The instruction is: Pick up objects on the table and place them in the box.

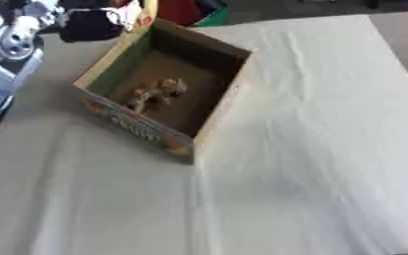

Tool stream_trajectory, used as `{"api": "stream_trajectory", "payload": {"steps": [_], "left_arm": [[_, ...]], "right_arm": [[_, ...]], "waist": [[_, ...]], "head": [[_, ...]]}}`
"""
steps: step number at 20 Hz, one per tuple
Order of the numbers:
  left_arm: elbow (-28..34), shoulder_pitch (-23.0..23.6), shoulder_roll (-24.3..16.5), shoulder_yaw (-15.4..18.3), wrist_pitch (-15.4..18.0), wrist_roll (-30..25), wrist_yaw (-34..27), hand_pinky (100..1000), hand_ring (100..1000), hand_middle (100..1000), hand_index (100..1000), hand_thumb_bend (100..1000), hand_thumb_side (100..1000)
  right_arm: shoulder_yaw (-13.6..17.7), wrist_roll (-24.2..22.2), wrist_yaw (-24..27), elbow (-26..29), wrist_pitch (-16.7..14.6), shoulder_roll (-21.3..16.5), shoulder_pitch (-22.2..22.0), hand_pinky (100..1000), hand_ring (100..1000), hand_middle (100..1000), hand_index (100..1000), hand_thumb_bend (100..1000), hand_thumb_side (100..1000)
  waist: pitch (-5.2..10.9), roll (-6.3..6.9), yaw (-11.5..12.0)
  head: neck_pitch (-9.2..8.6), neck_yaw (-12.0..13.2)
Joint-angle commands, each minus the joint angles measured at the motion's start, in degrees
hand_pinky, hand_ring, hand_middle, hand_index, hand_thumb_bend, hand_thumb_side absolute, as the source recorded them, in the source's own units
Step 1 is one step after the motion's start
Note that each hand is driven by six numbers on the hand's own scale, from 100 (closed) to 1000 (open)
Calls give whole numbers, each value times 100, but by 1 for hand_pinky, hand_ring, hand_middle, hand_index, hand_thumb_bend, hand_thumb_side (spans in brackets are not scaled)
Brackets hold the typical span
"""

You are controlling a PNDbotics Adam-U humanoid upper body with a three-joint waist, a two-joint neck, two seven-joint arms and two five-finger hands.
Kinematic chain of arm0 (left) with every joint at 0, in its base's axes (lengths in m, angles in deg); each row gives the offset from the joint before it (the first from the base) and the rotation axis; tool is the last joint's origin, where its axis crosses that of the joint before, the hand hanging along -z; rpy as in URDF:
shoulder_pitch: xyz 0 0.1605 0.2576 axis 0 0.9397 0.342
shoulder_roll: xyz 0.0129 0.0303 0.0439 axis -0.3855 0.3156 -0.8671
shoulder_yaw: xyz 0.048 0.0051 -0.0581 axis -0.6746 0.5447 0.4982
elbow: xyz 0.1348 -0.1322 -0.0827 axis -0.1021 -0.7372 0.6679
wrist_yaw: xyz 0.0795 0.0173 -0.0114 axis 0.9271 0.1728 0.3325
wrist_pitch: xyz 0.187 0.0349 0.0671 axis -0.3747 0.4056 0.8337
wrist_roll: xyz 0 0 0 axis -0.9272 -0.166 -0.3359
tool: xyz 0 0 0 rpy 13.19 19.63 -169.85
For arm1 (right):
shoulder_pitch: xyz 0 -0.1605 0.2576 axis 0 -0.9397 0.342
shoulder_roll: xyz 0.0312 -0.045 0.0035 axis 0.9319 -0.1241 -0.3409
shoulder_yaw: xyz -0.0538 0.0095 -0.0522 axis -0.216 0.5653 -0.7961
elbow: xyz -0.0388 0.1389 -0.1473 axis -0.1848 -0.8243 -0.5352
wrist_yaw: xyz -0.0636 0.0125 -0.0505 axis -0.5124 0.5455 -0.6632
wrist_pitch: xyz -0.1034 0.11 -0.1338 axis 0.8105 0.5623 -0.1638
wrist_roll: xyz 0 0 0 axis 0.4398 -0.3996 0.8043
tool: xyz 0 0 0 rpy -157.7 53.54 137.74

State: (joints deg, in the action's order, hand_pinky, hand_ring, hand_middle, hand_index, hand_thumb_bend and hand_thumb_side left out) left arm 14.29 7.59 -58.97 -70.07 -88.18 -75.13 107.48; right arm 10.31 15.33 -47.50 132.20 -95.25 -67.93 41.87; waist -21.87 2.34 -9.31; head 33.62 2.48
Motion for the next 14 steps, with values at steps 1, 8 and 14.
{"api": "stream_trajectory", "payload": {"steps": [1, 8, 14], "left_arm": [[-550, -207, 190, 36, 329, 251, 371, 285, 344, 352, 430, 100, 387], [-1428, -140, 607, -29, 639, 198, 824, 318, 368, 375, 446, 100, 326], [-1781, -46, 811, -82, 679, -218, 1251, 386, 451, 435, 509, 100, 302]], "right_arm": [[27, -44, 52, 113, -3, -85, 100, 813, 1000, 635, 793, 100, 912], [-1, -77, 115, 113, -21, -68, 211, 813, 1000, 636, 793, 100, 910], [-8, -99, 136, 113, -19, -40, 226, 813, 1000, 636, 794, 100, 910]], "waist": [[94, -24, -32], [56, -49, -81], [43, -76, -76]], "head": [[-85, 47], [-74, 61], [-95, 63]]}}
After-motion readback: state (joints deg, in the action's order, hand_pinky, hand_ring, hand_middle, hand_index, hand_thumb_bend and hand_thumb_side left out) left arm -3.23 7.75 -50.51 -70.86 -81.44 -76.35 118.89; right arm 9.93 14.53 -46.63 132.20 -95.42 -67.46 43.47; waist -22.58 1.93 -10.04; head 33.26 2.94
